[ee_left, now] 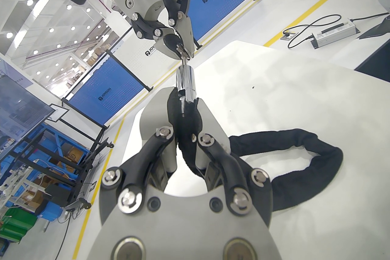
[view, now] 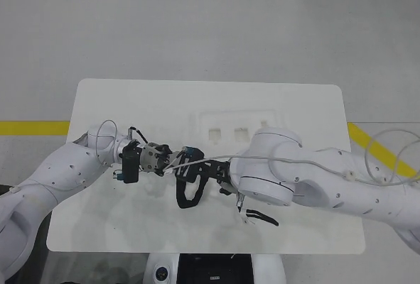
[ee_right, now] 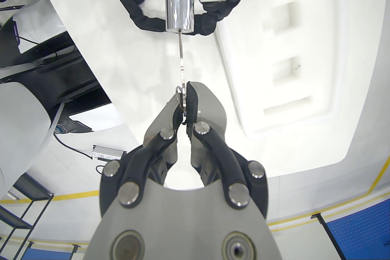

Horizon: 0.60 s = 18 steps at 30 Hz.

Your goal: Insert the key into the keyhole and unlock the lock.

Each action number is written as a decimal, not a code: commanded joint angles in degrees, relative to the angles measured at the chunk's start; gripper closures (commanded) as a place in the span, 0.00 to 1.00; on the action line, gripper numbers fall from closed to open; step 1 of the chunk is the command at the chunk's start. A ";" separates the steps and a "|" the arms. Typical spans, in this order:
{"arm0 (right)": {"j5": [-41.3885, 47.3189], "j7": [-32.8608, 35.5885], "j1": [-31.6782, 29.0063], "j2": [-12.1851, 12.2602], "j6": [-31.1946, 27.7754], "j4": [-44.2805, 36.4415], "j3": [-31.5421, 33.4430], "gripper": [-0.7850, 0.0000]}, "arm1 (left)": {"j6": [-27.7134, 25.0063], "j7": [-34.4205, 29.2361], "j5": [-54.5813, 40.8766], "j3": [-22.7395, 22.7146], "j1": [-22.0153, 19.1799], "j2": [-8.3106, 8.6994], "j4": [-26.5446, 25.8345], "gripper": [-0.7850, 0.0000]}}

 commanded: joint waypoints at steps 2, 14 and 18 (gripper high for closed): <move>0.12 -0.01 0.29 -0.32 0.02 0.45 -0.19 1.00 | 0.00 0.00 0.25 0.00 0.05 -0.05 0.05 1.00; 0.93 -0.01 2.70 -1.35 1.47 0.86 -2.16 1.00 | -1.27 -1.27 1.44 0.00 -0.52 -0.18 -0.18 1.00; 1.29 -0.01 3.36 -1.84 1.54 0.70 -2.62 1.00 | -1.86 -1.86 1.54 0.00 -0.82 -0.24 -0.66 1.00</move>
